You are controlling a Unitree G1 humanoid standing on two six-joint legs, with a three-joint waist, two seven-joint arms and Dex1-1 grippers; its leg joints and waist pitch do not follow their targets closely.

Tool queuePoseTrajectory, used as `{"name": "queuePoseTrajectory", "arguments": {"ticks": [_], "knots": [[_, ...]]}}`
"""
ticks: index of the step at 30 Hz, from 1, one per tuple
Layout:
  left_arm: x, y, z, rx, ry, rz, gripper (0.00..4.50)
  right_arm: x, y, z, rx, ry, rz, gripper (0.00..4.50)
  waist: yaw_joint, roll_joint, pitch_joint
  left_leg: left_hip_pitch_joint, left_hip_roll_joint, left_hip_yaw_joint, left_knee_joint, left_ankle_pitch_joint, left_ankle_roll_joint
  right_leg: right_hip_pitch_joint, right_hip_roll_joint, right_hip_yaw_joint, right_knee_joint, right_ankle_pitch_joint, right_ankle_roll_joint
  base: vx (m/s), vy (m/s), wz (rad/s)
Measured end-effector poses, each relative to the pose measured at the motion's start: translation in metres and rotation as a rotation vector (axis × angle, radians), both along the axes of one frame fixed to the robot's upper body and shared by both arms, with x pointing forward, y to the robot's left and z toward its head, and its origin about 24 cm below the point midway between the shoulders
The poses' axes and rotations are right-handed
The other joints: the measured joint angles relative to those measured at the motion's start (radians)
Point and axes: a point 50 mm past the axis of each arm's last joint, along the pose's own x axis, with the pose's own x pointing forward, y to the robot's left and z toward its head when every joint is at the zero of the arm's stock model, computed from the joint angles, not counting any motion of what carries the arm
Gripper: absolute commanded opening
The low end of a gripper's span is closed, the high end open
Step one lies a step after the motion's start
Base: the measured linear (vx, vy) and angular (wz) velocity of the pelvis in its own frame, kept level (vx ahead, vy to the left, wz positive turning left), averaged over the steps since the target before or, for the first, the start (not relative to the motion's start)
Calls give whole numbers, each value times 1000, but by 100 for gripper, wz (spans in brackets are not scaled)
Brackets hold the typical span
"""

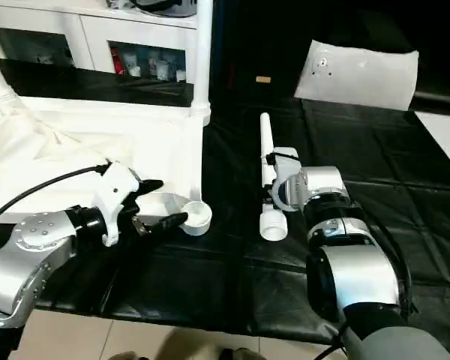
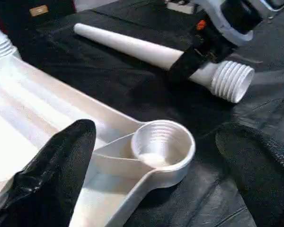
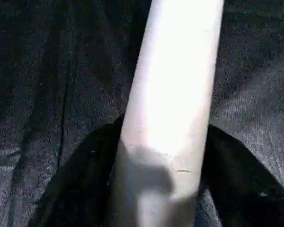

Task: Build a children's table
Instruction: Pick table leg

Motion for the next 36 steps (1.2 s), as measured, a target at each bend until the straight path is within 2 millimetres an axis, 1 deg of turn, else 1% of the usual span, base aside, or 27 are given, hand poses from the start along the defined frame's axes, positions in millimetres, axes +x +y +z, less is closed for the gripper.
{"name": "queuePoseTrajectory", "arguments": {"ticks": [1, 2, 3, 6, 7, 8, 11, 13, 16, 18, 20, 21, 23, 24, 25, 26, 28, 31, 33, 36], "knots": [[0, -1, 0, -2, 2, -6, 450, -1, 0, -1, 4, 2, 2, 265, 0, -1, -1, 0, 0, 0, 0, 0, 0, 0, 0, 0, 0, 0, 0, 0, 0, 0], [-1, -1, 0, -3, 4, -10, 450, -1, 0, -2, 12, 4, 2, 242, -1, -2, -1, 0, 0, 0, 0, 0, 0, 0, 0, 0, 0, 0, 0, 0, 0, 0], [-1, -2, -1, -4, 5, -11, 450, -1, -1, -2, 19, 5, 1, 242, -1, -2, -2, 0, 0, 0, 0, 0, 0, 0, 0, 0, 0, 0, 0, 0, 0, 0], [-1, -4, -1, -9, 5, -15, 450, -2, -2, -3, 49, 6, -14, 216, -2, -4, -2, 1, 0, 0, 0, 0, 0, 0, 0, 0, 0, 0, 0, 0, 0, 0], [-1, -4, -1, -12, 4, -14, 450, -2, -2, -3, 57, 2, -16, 216, -3, -4, -2, 1, 0, 0, 0, 0, 0, 0, 0, 0, 0, 0, 0, 0, 0, 0], [0, -5, 0, -18, 0, -15, 450, -2, -3, -3, 73, -3, -24, 197, -5, -4, -3, 1, 0, 0, 0, 0, 0, 0, 0, 0, 0, 0, 0, 0, 0, 0], [1, -6, 2, -20, -9, -12, 450, -4, -5, -4, 114, -23, -41, 192, -8, -3, -3, 0, 0, 0, 1, 0, 0, 1, 0, 0, 0, 0, 0, 0, 0, 0], [2, -6, 2, -23, -9, -10, 450, -5, -6, -4, 192, -79, -56, 187, -10, -2, -2, 0, 0, 0, 1, 0, 0, 1, 0, -1, -1, 0, 0, 0, 0, 0], [7, -8, 3, -34, -11, 0, 450, -6, -3, 0, 325, -174, -65, 186, -12, 3, -2, 0, 0, 0, 1, 0, 0, 1, 0, 0, -1, 0, 0, 0, 0, 0], [11, -11, 7, -49, -25, 1, 450, -8, -4, 3, 391, -237, -85, 186, -12, 9, -2, 0, 0, -1, 1, 0, 0, 1, 0, -1, -1, 0, 0, 0, 0, 0], [18, -14, 10, -66, -33, 12, 450, -9, -5, 9, 468, -348, -121, 186, -11, 15, -3, 0, 0, -1, 0, 0, 0, 1, 0, -1, -1, 0, 0, 0, 0, 0], [21, -15, 12, -73, -44, 21, 450, -10, -4, 12, 485, -389, -127, 186, -10, 17, -3, 0, 0, -1, 0, 0, 0, 1, 0, -1, -1, 0, 0, 0, 0, 0], [28, -18, 18, -88, -67, 40, 450, -13, -8, 17, 466, -484, -124, 186, -7, 21, -3, 0, 0, -1, 0, 0, 0, 1, 0, -1, -1, 0, 0, 0, 0, 0], [32, -20, 20, -105, -77, 50, 450, -17, -12, 18, 448, -550, -125, 186, -3, 22, -3, 0, 0, -1, 0, 0, 0, 1, 0, -1, -2, 0, 0, 0, 0, 0], [35, -20, 23, -123, -89, 67, 450, -20, -11, 19, 449, -605, -121, 186, 1, 22, -3, 0, 0, -1, 0, 0, 0, 1, 0, -1, -2, 0, 0, 0, 0, 0], [38, -18, 26, -128, -103, 84, 450, -22, -10, 21, 452, -641, -115, 186, -1, 24, -3, 0, 0, -1, 0, 0, 0, 1, 0, -1, -2, 0, 0, 0, 0, 0], [43, -20, 29, -147, -106, 94, 450, -24, -10, 23, 494, -652, -103, 186, -3, 27, -2, 0, 0, -1, 0, 0, 0, 1, 0, -1, -2, 0, 0, 0, 0, 0], [51, -26, 36, -214, -104, 110, 450, -32, -2, 32, 641, -694, -82, 186, 0, 31, -1, 0, 0, -1, 0, 0, 0, 1, 0, -3, -2, 0, 0, 0, 0, 0], [55, -30, 44, -272, -106, 109, 450, -37, 2, 36, 696, -723, -59, 186, 2, 37, -2, 0, 0, -1, 0, 0, 0, 1, 0, -3, -3, 0, 0, 0, 0, 0], [61, -36, 55, -395, -85, 97, 450, -49, 6, 38, 768, -760, -4, 186, 7, 38, -2, -1, 0, -2, 0, 0, 1, 2, 0, -4, -5, 0, 1, 0, 0, 0]]}}
